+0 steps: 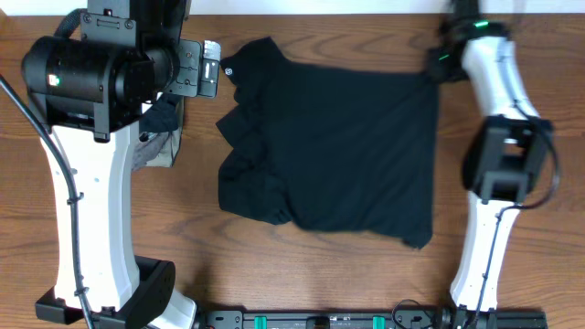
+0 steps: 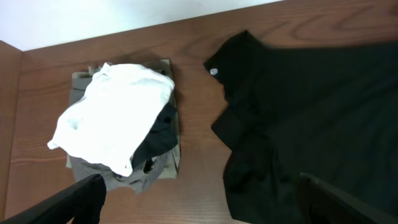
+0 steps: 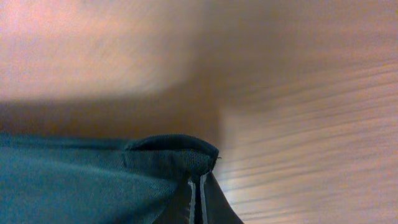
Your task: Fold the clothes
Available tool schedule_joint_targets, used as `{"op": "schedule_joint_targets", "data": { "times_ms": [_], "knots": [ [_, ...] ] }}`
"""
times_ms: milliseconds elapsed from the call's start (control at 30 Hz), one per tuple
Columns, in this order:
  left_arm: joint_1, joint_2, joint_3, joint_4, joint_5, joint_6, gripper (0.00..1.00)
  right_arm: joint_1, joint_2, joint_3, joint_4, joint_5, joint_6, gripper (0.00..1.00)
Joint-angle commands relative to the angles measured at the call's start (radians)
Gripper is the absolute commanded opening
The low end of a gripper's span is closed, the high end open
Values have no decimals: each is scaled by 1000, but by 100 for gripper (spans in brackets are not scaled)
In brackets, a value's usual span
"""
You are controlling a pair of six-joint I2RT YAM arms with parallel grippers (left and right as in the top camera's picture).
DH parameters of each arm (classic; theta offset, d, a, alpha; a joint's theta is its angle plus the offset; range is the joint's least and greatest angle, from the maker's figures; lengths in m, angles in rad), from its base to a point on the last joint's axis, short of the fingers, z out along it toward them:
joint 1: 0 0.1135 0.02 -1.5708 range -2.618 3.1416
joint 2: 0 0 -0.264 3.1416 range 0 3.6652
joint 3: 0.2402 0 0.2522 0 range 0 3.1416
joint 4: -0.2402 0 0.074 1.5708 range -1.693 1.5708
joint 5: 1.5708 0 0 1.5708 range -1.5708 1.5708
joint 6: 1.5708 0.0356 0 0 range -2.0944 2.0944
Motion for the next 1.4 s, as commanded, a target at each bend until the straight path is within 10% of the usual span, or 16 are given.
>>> {"op": "schedule_joint_targets", "data": {
  "times_ms": [0,200,333,433,967,1367],
  "knots": [
    [0,-5,14,-3,-8,-13,98,-107,-91,101,0,-65,21,1],
    [0,-1,14,-6,0,-13,98,-193,-91,106,-16,-74,37,1],
    [0,6,14,-24,0,-13,98,-226,-91,106,-25,-75,37,46],
    [0,18,10,-48,2,-13,98,-242,-93,106,-79,-91,47,59],
    [0,179,-96,-93,146,-11,98,-240,-93,58,-613,-142,43,61],
    [3,229,-100,-85,145,0,98,-272,-93,-226,-526,-85,36,60]
  ]
}}
